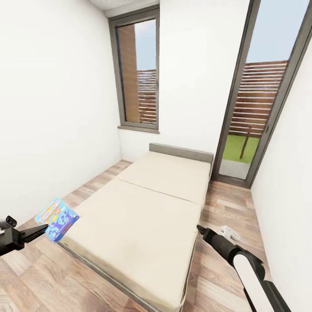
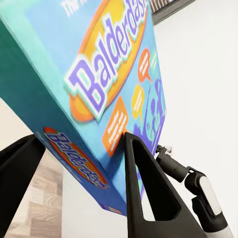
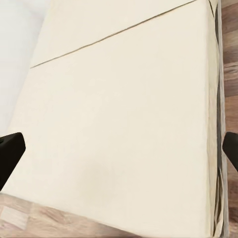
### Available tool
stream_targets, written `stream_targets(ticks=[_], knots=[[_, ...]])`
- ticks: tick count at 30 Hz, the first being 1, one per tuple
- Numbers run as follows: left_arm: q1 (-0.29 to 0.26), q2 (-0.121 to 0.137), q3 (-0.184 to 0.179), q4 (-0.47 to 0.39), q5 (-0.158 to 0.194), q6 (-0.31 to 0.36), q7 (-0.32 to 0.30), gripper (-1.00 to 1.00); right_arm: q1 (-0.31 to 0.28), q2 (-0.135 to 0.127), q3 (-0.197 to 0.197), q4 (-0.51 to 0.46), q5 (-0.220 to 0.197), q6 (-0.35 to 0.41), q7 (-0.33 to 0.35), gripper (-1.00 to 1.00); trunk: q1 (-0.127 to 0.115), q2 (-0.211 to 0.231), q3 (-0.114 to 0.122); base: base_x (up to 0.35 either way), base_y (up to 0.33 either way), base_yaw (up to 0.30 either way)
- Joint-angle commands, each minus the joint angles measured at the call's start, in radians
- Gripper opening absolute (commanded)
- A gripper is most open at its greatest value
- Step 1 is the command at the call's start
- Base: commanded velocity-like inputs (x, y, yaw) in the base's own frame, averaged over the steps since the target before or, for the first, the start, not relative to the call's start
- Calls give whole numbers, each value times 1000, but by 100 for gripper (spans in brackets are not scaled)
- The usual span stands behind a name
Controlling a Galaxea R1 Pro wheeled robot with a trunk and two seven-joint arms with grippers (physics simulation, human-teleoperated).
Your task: Put all the toys in the child's room - the three board games (two on the bed and one on the table), the two jigsaw puzzles on the table, and the tennis ball on the table - inside the toy box on the table in the child's room.
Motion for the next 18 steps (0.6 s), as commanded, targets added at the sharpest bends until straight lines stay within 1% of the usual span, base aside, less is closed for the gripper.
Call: stream_targets(ticks=[1,18], knots=[[-1,0,0,0,0,10,-5,-100,-1,-1,2,-1,-10,1,-10,100,-4,6,1,0,0,292],[-1,0,-1,0,0,10,-5,-100,-1,-1,3,0,-7,1,-10,100,-69,125,55,0,0,292]])
